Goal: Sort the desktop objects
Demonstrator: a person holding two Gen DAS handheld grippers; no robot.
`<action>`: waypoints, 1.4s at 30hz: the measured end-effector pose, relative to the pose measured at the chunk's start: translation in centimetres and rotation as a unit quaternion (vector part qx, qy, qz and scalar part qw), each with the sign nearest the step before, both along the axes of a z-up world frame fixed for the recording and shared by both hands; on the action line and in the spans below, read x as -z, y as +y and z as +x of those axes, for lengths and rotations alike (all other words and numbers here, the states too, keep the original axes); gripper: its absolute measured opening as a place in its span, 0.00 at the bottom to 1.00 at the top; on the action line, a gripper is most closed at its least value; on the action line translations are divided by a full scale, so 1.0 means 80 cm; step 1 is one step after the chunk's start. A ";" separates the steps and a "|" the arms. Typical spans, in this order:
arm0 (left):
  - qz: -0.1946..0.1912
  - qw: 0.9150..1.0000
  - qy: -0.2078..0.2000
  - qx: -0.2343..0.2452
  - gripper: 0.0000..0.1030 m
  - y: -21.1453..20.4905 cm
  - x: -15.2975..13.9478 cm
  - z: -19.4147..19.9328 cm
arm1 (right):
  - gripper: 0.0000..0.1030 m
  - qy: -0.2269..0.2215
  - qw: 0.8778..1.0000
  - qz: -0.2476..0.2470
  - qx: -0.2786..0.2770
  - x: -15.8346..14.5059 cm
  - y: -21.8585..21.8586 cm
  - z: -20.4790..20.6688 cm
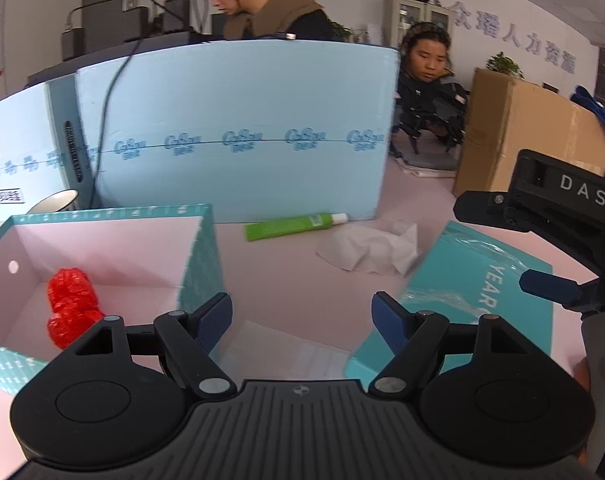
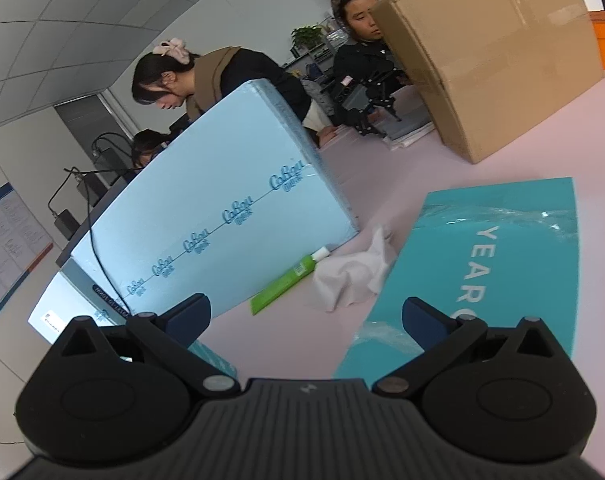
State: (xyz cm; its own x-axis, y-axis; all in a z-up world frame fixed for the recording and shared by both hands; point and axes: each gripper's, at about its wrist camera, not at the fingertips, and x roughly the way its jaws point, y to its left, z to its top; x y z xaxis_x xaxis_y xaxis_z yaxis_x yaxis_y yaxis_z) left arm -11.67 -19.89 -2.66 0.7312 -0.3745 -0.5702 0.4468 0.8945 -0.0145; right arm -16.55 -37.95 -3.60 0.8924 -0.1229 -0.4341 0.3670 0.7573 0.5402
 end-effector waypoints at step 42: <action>0.035 0.996 0.074 0.016 0.71 -0.006 0.049 0.004 | 1.00 0.172 0.983 0.008 -0.060 0.073 -0.022 0.024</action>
State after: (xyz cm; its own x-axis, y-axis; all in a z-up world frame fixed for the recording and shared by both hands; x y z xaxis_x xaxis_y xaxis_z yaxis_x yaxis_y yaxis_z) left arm -11.32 -20.35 -6.54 0.6251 -0.3516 -0.6969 0.4726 0.8810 -0.0206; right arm -14.59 -39.68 -9.47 0.7006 -0.0160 -0.7134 0.4386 0.7983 0.4128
